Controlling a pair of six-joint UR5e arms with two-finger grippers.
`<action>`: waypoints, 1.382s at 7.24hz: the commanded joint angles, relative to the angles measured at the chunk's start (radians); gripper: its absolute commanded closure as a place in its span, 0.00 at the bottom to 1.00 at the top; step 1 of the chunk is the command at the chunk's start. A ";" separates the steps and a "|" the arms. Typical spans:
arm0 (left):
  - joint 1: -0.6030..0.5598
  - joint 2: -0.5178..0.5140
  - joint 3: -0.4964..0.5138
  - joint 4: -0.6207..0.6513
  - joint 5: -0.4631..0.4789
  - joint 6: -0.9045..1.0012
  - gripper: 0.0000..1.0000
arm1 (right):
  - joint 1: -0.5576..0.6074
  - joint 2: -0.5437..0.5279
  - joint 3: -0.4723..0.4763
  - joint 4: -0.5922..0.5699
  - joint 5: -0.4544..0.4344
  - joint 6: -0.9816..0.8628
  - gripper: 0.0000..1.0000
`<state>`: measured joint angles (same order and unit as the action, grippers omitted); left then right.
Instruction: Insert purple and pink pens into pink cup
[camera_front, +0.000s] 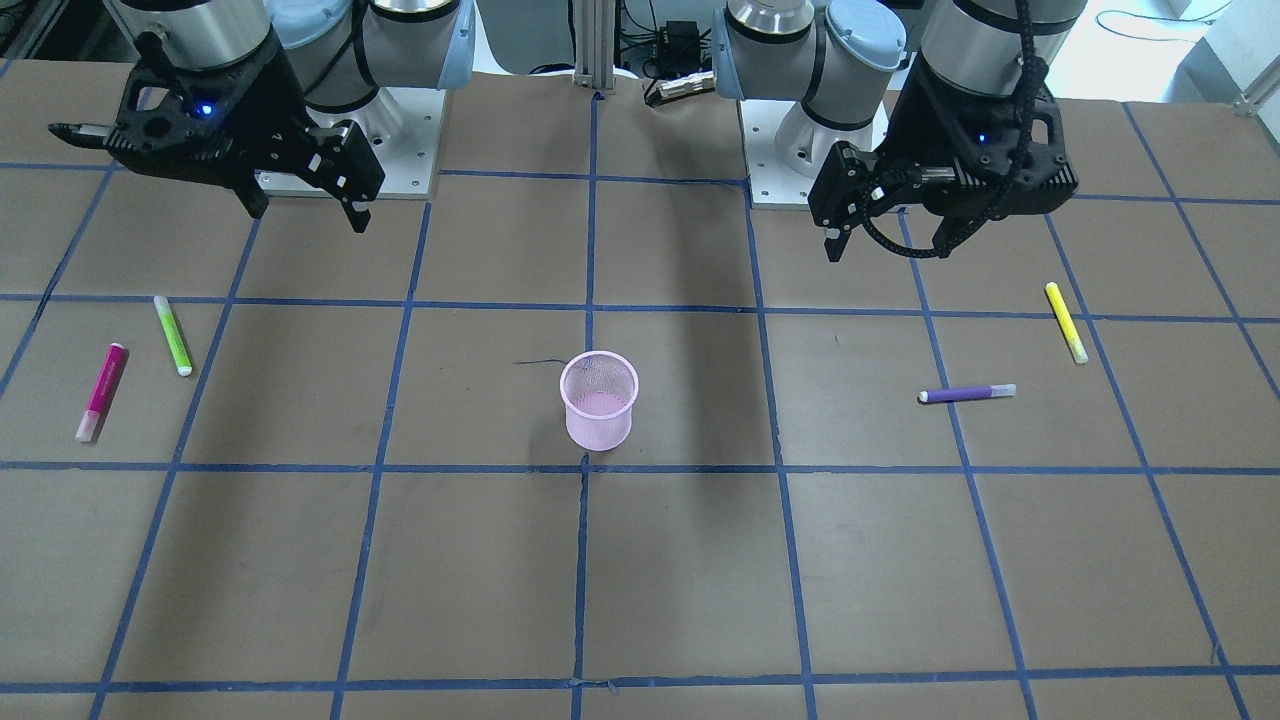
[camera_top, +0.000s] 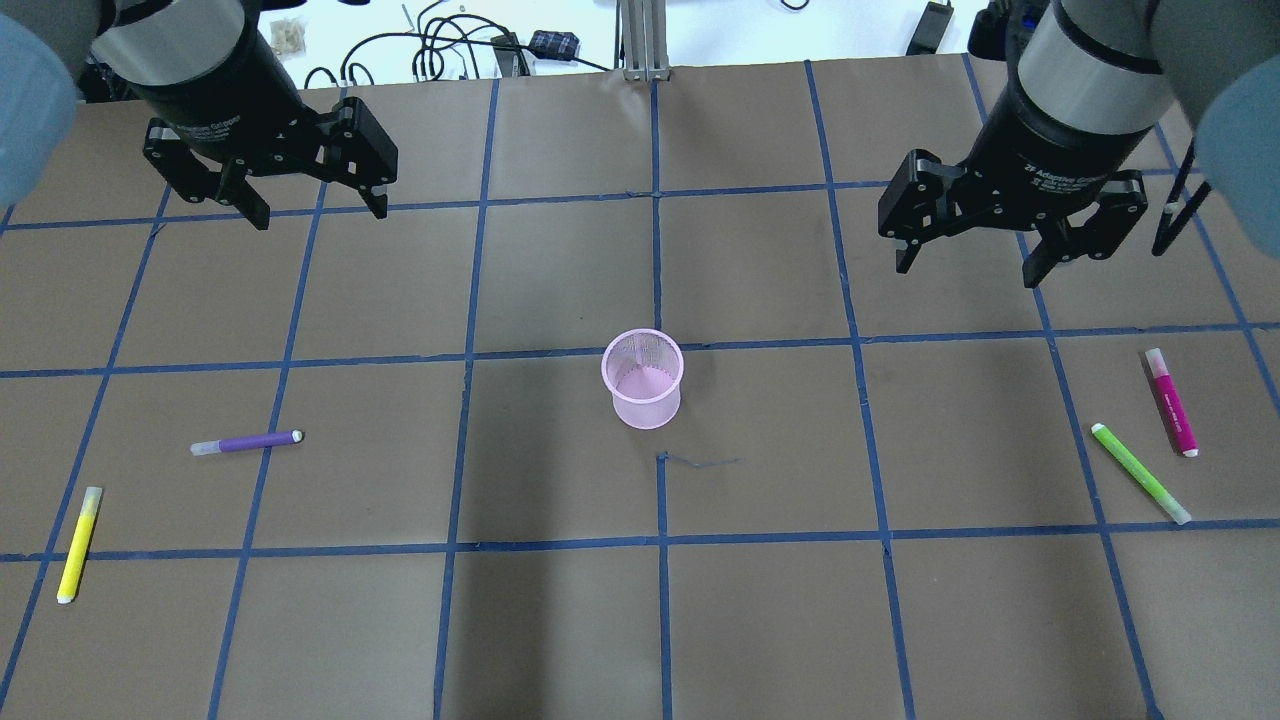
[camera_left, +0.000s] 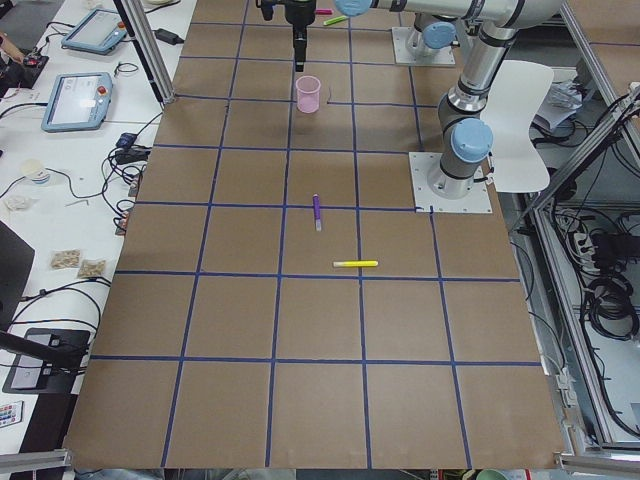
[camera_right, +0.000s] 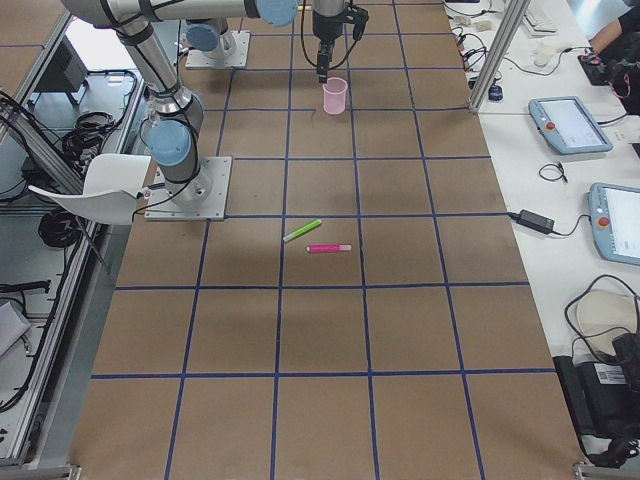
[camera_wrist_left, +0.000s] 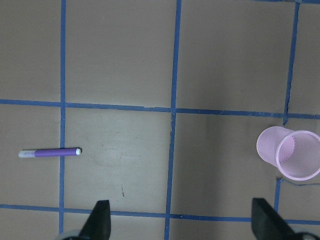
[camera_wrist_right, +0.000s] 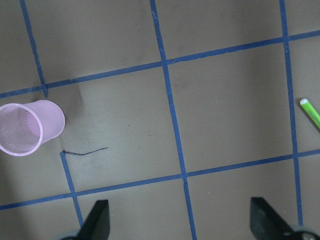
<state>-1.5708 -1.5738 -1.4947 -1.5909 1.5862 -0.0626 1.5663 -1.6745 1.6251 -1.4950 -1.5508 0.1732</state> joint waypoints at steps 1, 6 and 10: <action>-0.002 -0.011 0.022 -0.009 -0.005 0.000 0.00 | 0.000 -0.001 -0.002 0.012 -0.002 0.000 0.00; -0.005 0.000 -0.031 0.002 -0.005 0.010 0.00 | -0.058 0.030 0.048 0.033 -0.028 -0.023 0.00; -0.002 0.008 -0.035 0.000 0.001 0.038 0.00 | -0.368 0.070 0.131 -0.142 -0.077 -0.426 0.00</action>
<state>-1.5733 -1.5677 -1.5288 -1.5901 1.5842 -0.0260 1.2800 -1.6133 1.7115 -1.5257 -1.6068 -0.0795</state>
